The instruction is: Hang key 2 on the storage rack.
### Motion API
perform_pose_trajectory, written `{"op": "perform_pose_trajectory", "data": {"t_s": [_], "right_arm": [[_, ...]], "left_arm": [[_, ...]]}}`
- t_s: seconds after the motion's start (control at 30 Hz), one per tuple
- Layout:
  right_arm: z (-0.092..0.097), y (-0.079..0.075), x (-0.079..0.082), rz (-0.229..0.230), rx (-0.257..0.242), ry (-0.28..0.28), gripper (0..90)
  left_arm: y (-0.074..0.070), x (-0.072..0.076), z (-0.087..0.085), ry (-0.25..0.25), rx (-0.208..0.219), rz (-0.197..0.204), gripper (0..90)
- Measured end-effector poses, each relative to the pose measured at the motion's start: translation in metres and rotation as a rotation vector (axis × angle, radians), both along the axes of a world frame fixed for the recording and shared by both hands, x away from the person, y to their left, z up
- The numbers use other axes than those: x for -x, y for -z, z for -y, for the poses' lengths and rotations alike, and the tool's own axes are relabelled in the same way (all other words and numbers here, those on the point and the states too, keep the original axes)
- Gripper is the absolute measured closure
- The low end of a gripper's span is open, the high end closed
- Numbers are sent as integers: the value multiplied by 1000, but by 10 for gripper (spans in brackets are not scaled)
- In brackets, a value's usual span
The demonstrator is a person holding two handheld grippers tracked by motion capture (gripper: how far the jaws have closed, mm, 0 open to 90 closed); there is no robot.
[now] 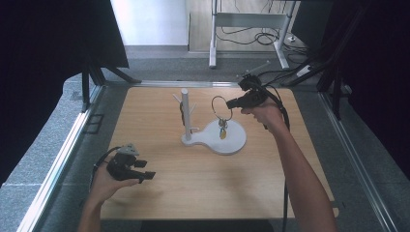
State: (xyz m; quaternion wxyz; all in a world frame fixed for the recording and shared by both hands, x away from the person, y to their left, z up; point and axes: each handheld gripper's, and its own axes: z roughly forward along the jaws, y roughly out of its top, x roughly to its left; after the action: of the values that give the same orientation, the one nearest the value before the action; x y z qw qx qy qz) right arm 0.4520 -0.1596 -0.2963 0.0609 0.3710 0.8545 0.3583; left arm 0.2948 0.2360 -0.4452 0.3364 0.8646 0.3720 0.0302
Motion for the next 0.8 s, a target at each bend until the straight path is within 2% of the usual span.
{"op": "perform_pose_trajectory", "data": {"t_s": [0.33,0.8], "right_arm": [[-2,4,-9,0,-22,13,886],[-8,3,-18,-4,-3,15,886]], "left_arm": [[-1,0,-2,2,2,3,389],[-1,0,-2,0,7,1,389]]}}
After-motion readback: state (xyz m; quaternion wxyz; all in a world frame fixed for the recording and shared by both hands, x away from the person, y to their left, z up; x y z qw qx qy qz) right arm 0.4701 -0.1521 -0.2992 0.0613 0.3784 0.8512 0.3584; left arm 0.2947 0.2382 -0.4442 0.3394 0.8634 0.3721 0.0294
